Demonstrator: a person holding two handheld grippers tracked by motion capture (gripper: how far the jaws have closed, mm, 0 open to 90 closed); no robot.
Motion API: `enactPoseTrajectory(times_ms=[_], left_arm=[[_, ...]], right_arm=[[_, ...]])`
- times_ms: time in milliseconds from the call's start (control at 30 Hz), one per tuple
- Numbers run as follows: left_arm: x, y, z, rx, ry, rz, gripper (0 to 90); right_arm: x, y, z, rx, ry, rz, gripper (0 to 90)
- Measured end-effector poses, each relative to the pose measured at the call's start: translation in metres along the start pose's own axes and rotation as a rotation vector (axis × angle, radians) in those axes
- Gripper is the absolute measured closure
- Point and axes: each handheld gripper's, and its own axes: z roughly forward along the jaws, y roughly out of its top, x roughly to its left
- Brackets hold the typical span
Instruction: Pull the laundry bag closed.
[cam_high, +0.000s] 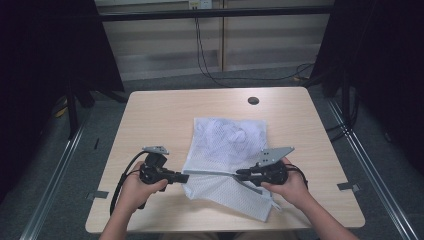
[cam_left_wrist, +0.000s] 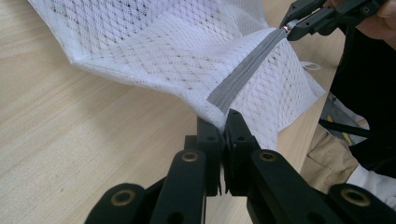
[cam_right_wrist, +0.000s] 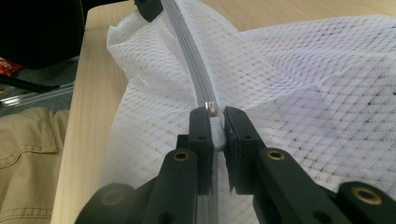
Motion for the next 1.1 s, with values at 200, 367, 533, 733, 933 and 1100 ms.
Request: enactPoseTrajectory(times_ms=[200, 367, 533, 733, 933, 1100], left_arm=[[0.000, 0.000, 0.001, 0.006, 0.001, 0.006, 87.1], [0.000, 0.000, 0.001, 0.000, 0.004, -0.002, 87.1], [0.000, 0.000, 0.001, -0.001, -0.003, -0.002, 87.1], [0.000, 0.000, 0.000, 0.002, 0.008, 0.000, 87.1], [0.000, 0.000, 0.001, 0.005, 0.007, 0.001, 87.1], [0.000, 0.000, 0.001, 0.004, 0.005, 0.000, 87.0]], right_arm=[[-0.001, -0.001, -0.003, -0.001, -0.004, 0.007, 82.0], [-0.001, -0.002, -0.004, 0.002, -0.002, -0.006, 82.0], [-0.002, -0.006, -0.008, 0.004, -0.011, 0.005, 82.0], [-0.002, -0.008, -0.012, 0.004, -0.017, 0.009, 81.9], [-0.004, -0.013, -0.018, 0.003, -0.025, 0.009, 81.9], [-0.004, -0.014, -0.020, 0.005, -0.028, 0.010, 81.9]])
